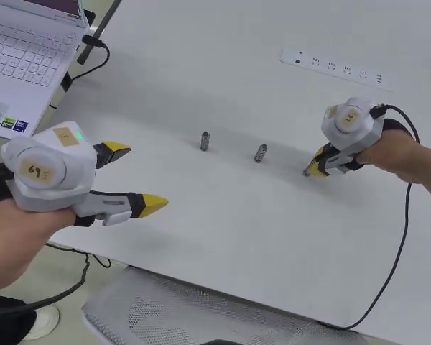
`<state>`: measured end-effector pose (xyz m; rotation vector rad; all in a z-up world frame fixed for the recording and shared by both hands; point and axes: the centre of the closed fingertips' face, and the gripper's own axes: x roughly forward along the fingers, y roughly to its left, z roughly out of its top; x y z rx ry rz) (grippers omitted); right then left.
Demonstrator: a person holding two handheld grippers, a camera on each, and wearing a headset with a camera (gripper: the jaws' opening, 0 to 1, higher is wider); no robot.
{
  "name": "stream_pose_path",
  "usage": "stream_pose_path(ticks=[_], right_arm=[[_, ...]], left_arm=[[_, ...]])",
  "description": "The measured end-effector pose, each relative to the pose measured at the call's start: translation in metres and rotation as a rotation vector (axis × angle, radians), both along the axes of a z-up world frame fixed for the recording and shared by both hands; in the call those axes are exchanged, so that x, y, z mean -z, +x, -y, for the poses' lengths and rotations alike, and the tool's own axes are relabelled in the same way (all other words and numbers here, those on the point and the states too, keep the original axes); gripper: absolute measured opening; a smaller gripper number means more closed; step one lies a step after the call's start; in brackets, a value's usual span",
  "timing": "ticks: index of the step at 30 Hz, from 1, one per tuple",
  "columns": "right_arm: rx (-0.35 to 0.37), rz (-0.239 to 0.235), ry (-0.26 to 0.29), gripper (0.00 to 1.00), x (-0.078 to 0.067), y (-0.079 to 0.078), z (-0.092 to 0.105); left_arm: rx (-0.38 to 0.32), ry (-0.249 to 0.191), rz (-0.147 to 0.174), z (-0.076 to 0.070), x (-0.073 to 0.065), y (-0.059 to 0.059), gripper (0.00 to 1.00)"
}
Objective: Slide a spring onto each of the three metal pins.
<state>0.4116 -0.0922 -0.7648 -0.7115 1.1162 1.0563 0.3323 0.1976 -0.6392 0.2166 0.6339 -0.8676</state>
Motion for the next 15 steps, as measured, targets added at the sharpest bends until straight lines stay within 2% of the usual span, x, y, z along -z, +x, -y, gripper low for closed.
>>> stream_pose_path(ticks=[15], right_arm=[[0.023,0.023,0.015,0.22,-0.013,-0.004,0.003]], left_arm=[[0.007,-0.004,0.012,0.002,-0.003,0.002,0.61]])
